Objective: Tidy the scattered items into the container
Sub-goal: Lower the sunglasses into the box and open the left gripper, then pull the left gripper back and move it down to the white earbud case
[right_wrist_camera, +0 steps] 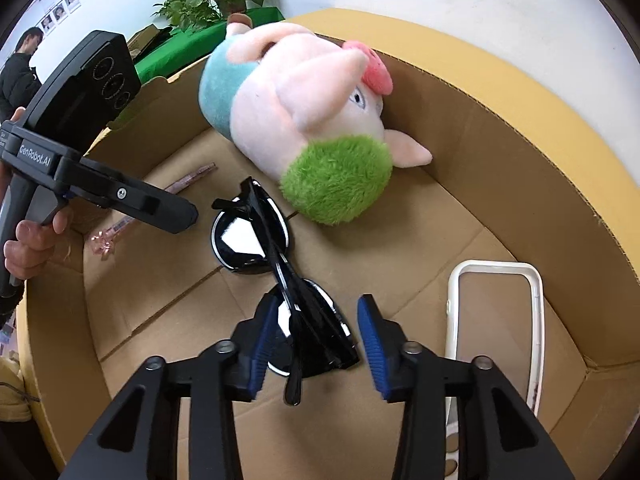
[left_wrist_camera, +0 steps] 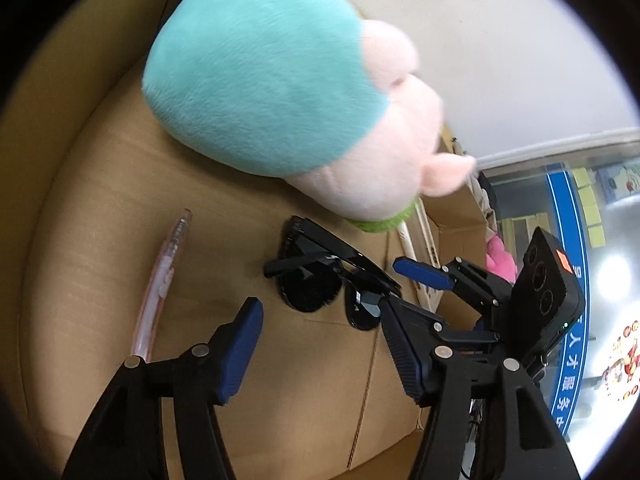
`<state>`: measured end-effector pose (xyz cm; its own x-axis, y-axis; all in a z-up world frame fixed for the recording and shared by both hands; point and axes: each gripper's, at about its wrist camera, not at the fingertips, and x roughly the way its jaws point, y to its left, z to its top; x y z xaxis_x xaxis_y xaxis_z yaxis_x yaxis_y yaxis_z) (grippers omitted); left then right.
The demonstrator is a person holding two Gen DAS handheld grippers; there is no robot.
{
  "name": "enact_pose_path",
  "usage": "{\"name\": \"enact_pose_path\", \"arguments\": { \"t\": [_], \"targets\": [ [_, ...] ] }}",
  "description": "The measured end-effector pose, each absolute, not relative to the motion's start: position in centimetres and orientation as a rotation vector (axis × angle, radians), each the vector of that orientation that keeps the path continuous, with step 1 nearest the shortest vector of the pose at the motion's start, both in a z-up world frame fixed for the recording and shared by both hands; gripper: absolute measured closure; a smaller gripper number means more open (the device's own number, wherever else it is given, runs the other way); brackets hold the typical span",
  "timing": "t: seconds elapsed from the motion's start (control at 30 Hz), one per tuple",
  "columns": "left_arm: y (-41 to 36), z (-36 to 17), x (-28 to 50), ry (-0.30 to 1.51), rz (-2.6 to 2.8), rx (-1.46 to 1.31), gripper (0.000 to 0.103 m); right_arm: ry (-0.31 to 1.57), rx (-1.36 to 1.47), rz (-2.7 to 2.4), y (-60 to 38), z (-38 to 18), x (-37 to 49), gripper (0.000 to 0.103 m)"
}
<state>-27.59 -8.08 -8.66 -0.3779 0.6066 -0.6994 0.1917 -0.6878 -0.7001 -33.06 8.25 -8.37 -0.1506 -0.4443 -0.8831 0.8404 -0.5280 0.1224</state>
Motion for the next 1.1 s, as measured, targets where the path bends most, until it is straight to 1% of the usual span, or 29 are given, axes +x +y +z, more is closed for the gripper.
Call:
{"name": "enact_pose_path", "arguments": {
  "t": [0.07, 0.17, 0.23, 0.27, 0.3, 0.33, 0.4, 0.43, 0.47, 0.5, 0.57, 0.6, 0.73, 0.83, 0.93, 1.1],
  "targets": [
    [-7.9, -7.8, -27.1, -1.039, 2.170, -1.546, 0.042, 0.515, 1.190, -1.818, 8.3, -7.8, -32.7, 0.053],
    [-8.3, -6.5, -26.1, -0.981, 2.213, -1.508, 0.042, 0.529, 1.174, -1.839, 8.2, -6.7, -31.7, 0.044],
    [-8.0, -4.6, -25.0, -0.893, 2.279, -1.471, 0.042, 0.546, 1.153, -1.875, 8.2, -5.6, -30.7, 0.030],
    [-7.9, -3.5, -24.2, -0.839, 2.323, -1.446, 0.042, 0.537, 1.135, -1.893, 8.5, -4.9, -30.3, 0.025],
    [-8.0, -2.6, -23.6, -0.787, 2.367, -1.422, 0.042, 0.519, 1.119, -1.907, 8.6, -4.1, -29.6, 0.016],
    [-8.0, -1.5, -22.9, -0.725, 2.421, -1.392, 0.042, 0.504, 1.109, -1.924, 8.7, -3.2, -28.9, 0.011],
    [-7.8, 0.6, -20.8, -0.618, 2.523, -1.326, 0.042, 0.471, 1.088, -1.971, 9.4, -1.6, -27.0, 0.007],
    [-8.2, 1.5, -19.5, -0.572, 2.567, -1.291, 0.041, 0.473, 1.088, -1.993, 9.8, -1.0, -25.9, 0.006],
    [-8.3, 2.5, -17.8, -0.520, 2.615, -1.255, 0.038, 0.482, 1.090, -2.019, 9.9, -0.7, -24.3, 0.005],
    [-8.3, 3.3, -16.3, -0.478, 2.658, -1.227, 0.033, 0.490, 1.097, -2.043, 9.9, -0.4, -23.0, 0.005],
    [-7.9, 4.4, -13.6, -0.407, 2.728, -1.186, 0.027, 0.490, 1.113, -2.103, 10.1, 0.0, -20.6, 0.005],
    [-7.6, 4.9, -12.3, -0.371, 2.756, -1.168, 0.026, 0.466, 1.116, -2.128, 10.1, 0.3, -19.6, 0.005],
    [-5.8, 6.1, -7.8, -0.240, 2.845, -1.124, 0.026, 0.279, 1.111, -2.252, 12.4, 0.8, -15.1, 0.005],
    [-5.0, 6.0, -4.8, -0.212, 2.907, -1.091, 0.026, 0.199, 1.090, -2.364, 13.5, 1.2, -11.8, 0.005],
    [-3.8, 5.6, -2.3, -0.140, 2.934, -1.062, 0.026, 0.118, 1.096, -2.421, 14.3, 1.1, -8.8, 0.005],
    [-2.4, 4.2, -0.3, -0.145, 2.896, -1.082, 0.026, 0.195, 1.101, -2.491, 14.6, 1.2, -5.1, 0.005]
  ]
}}
